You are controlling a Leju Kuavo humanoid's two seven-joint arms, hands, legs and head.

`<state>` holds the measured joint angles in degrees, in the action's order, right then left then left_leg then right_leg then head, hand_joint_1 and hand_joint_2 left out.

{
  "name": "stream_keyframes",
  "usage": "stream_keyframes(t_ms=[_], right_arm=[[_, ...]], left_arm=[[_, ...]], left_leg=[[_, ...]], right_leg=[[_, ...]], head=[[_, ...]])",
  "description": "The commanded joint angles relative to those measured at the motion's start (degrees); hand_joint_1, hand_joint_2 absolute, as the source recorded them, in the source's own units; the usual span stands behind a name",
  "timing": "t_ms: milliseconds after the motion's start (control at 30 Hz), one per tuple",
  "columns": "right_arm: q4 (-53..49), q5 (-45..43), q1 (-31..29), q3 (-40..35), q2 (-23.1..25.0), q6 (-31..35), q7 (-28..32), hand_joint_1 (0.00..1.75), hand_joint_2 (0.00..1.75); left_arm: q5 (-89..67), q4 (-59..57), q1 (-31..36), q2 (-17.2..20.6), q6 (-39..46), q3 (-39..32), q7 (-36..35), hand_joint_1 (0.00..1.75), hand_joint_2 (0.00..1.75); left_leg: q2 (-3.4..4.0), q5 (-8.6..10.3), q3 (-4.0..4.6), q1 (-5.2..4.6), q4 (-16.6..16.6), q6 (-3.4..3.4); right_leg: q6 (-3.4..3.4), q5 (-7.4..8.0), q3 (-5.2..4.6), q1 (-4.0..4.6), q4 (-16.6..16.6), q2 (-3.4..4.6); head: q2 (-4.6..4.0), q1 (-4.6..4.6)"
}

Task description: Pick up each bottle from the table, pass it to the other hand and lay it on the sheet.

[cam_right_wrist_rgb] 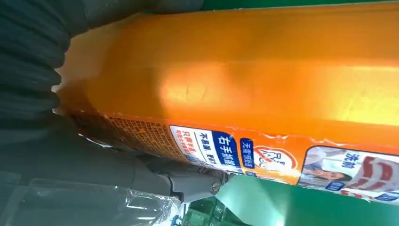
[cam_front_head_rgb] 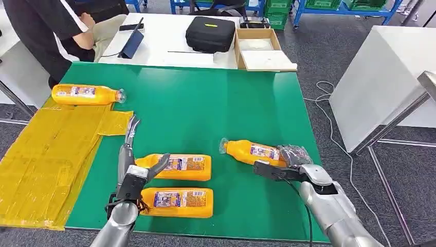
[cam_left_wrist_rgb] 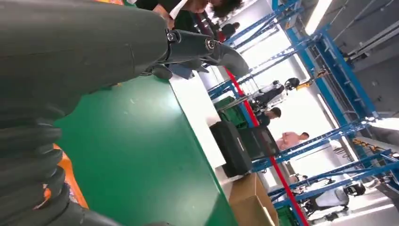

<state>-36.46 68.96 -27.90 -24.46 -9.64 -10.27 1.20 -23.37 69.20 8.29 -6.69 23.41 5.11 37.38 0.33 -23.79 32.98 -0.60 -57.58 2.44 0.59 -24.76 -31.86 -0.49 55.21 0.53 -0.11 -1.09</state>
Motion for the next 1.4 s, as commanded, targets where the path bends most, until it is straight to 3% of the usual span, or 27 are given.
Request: stream_keyframes(t_ms=[33,67,100,300,367,500,600,733,833,867,933,1100,1267,1400], right_arm=[[-0.75,-1.49,7.04,-0.08,1.55,3.46,-3.33,1.75,1.75],[-1.37,-1.49,7.29,0.06,1.77,3.73,-3.69,1.75,1.75],[-3.38,-1.42,8.13,0.49,1.98,4.21,-4.48,1.75,1.75],[-16.43,-0.23,14.35,6.5,4.91,11.84,-6.88,1.75,1.75],[-17.4,0.11,14.69,6.5,5.04,11.47,-7.31,1.75,1.75],[-18.48,0.11,15.27,7.46,5.32,13.7,-7.13,1.75,1.75],[-27.12,-2.2,19.22,10.41,7.6,20.98,-4.15,1.75,1.75],[-30.82,-19.42,18.66,10.07,6.64,35.07,5.15,1.75,1.75],[-32.07,-29.55,20.12,9.41,9.82,41.0,12.47,1.75,1.75],[-32.16,-28.84,20.69,8.74,11.5,42.43,13.33,1.75,1.75],[-31.78,-28.13,20.86,6.8,14.71,43.93,13.93,1.75,1.75],[-31.1,-28.16,20.27,6.51,14.71,44.38,14.0,1.75,1.75],[-27.2,-33.69,17.05,3.89,18.38,50.27,23.26,1.75,1.75],[-26.96,-32.23,16.64,6.41,21.81,50.27,27.17,1.75,1.75]], left_arm=[[0.71,-1.37,-0.76,1.69,-0.48,-0.39,-0.39,0.0,1.75],[0.71,-1.08,-0.91,1.75,-0.5,-0.46,-0.48,0.0,1.75],[0.63,-0.36,-1.22,1.9,-0.68,-0.56,-0.84,0.0,1.75],[-0.35,2.64,-2.99,2.06,-1.43,-0.77,-2.16,0.0,1.75],[-0.49,3.09,-3.26,2.06,-1.42,-0.79,-2.26,0.0,1.75],[-0.65,3.17,-3.3,1.99,-1.54,-0.86,-2.39,0.0,1.75],[-1.67,5.22,-4.51,1.55,-2.45,-1.17,-2.86,0.0,1.75],[-0.4,4.68,-4.08,1.48,-7.96,0.76,-3.21,0.0,1.75],[-2.0,3.54,-2.05,1.01,-9.06,4.08,-4.4,0.0,1.75],[-2.69,3.77,-1.74,0.93,-9.69,5.11,-5.65,0.0,1.75],[-4.96,5.48,-1.35,0.69,-9.83,7.06,-8.62,0.0,1.75],[-4.95,6.28,-1.6,1.01,-10.14,7.31,-9.4,0.0,1.75],[1.93,11.73,1.13,1.68,-21.24,8.68,-15.67,0.0,1.75],[6.62,10.62,3.95,3.08,-26.24,8.52,-18.37,0.0,1.75]], left_leg=[[-0.22,0.24,0.54,0.07,0.05,-0.2],[-0.08,0.03,0.23,0.06,-0.05,-0.12],[-0.21,0.24,0.63,0.09,0.08,-0.24],[-0.17,0.06,0.55,0.09,0.06,-0.32],[-0.14,-0.06,0.32,0.08,0.06,-0.27],[-0.11,0.02,0.71,0.1,-0.01,-0.17],[-0.14,0.01,0.88,0.1,-0.01,-0.26],[-0.25,0.03,1.39,0.09,-0.07,-0.17],[-0.24,0.06,1.69,0.09,-0.07,-0.34],[-0.37,0.09,1.7,0.12,-0.04,-0.33],[-0.46,0.08,1.64,0.15,-0.05,-0.36],[-0.17,0.11,1.75,0.11,-0.03,-0.28],[-0.27,0.12,1.88,0.16,-0.14,-0.37],[-0.23,0.2,1.95,0.17,-0.06,-0.39]], right_leg=[[-0.05,0.21,-0.45,0.05,-0.08,-0.23],[-0.03,0.05,-0.19,0.05,0.02,-0.08],[-0.07,0.23,-0.54,0.07,-0.11,-0.21],[-0.01,0.13,-0.45,0.07,-0.05,-0.18],[0.05,0.03,-0.1,0.07,-0.05,-0.13],[0.19,0.14,0.02,0.06,0.04,-0.08],[0.15,0.1,-0.19,0.05,0.07,-0.12],[0.19,0.12,-0.64,0.06,0.16,-0.23],[0.16,0.12,-0.96,0.06,0.27,-0.21],[0.07,0.16,-0.98,0.1,0.21,-0.33],[0.06,0.12,-0.93,0.12,0.2,-0.44],[0.08,0.2,-1.11,0.08,0.21,-0.11],[0.08,0.19,-1.2,0.11,0.29,-0.22],[0.05,0.24,-1.28,0.12,0.24,-0.15]], head=[[0.0,0.0],[0.0,0.0],[0.0,0.0],[0.0,0.02],[0.0,0.02],[0.0,0.0],[0.0,-0.02],[0.0,0.0],[0.0,-0.02],[0.0,-0.02],[0.0,0.02],[0.0,-0.02],[0.0,0.02],[0.0,0.02]])
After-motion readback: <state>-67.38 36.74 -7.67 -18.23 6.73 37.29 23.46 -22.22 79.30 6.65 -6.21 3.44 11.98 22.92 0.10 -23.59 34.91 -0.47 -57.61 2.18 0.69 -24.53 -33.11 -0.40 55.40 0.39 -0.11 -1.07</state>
